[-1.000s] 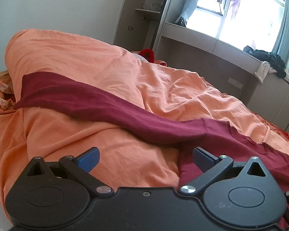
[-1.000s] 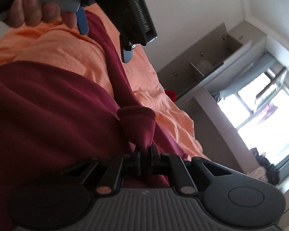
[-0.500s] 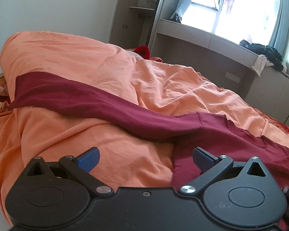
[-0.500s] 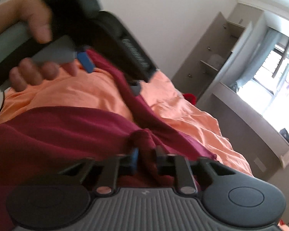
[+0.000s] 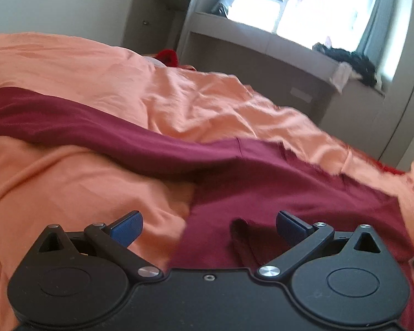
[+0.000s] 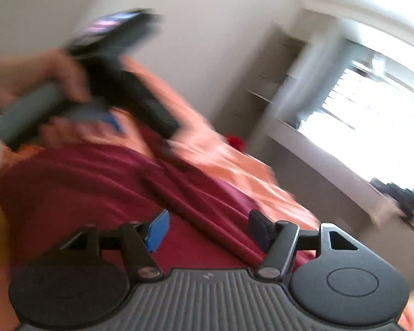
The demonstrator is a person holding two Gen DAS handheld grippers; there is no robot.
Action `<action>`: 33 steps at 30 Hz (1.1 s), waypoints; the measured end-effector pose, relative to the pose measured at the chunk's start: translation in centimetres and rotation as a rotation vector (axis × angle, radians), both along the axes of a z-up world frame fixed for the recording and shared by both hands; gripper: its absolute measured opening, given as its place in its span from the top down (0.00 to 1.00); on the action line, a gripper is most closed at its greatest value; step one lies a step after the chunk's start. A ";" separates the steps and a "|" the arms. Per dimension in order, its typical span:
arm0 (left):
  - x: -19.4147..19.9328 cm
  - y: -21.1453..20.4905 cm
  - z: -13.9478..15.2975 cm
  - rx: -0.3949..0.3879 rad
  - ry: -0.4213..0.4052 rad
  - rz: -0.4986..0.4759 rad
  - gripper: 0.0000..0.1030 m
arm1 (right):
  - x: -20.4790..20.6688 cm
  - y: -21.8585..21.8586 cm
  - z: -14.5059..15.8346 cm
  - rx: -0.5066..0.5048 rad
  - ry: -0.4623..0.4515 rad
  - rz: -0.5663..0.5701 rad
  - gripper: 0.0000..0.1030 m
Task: Fold small clothes
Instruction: 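Carry the sleeve across the shirt body with the right gripper and release, then withdraw the open right gripper from the folded sleeve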
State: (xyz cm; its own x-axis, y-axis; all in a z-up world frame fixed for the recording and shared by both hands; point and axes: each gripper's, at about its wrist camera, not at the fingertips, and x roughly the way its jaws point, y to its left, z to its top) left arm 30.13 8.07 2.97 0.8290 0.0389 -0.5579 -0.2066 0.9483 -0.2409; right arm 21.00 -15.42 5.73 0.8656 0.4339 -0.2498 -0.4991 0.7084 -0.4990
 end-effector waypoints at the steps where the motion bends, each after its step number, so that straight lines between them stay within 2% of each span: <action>1: 0.3 -0.5 -0.3 0.021 0.014 0.002 0.00 | 0.6 -1.6 0.0 0.015 0.015 -0.065 0.26; 2: 0.4 -0.9 -0.6 0.039 0.028 0.003 0.00 | 1.3 -3.4 0.0 0.037 0.036 -0.141 0.22; 5: 0.8 -1.7 -1.5 0.072 0.081 -0.005 0.00 | 3.8 -8.2 -0.6 0.105 0.094 -0.369 0.21; 8: 0.5 -1.9 -2.0 0.097 0.087 -0.021 0.00 | 6.2 -11.3 -1.9 0.142 0.160 -0.519 0.21; 11: 0.2 -2.0 -2.2 0.121 0.091 -0.033 0.00 | 8.1 -12.7 -2.9 0.199 0.217 -0.555 0.18; 16: -0.5 -2.1 -2.4 0.160 0.078 -0.061 0.00 | 10.2 -12.9 -3.6 0.212 0.176 -0.567 0.19; 18: -0.6 -2.1 -2.4 0.162 0.077 -0.064 0.00 | 11.0 -12.5 -3.9 0.194 0.154 -0.566 0.27; 19: -0.6 -2.1 -2.4 0.164 0.078 -0.065 0.00 | 11.0 -12.2 -4.0 0.185 0.142 -0.570 0.40; 20: -0.6 -2.1 -2.4 0.163 0.080 -0.066 0.00 | 11.2 -12.2 -4.0 0.180 0.135 -0.576 0.61; 22: -0.5 -2.1 -2.3 0.159 0.086 -0.067 0.00 | 11.0 -12.5 -3.7 0.191 0.134 -0.583 0.89; 26: -0.6 -2.1 -2.2 0.165 0.094 -0.088 0.00 | 10.0 -13.3 -3.6 0.240 0.125 -0.618 0.93; 33: -2.2 -2.3 -2.5 0.172 0.078 -0.145 0.00 | 10.7 -13.5 -5.0 0.290 0.199 -0.636 0.92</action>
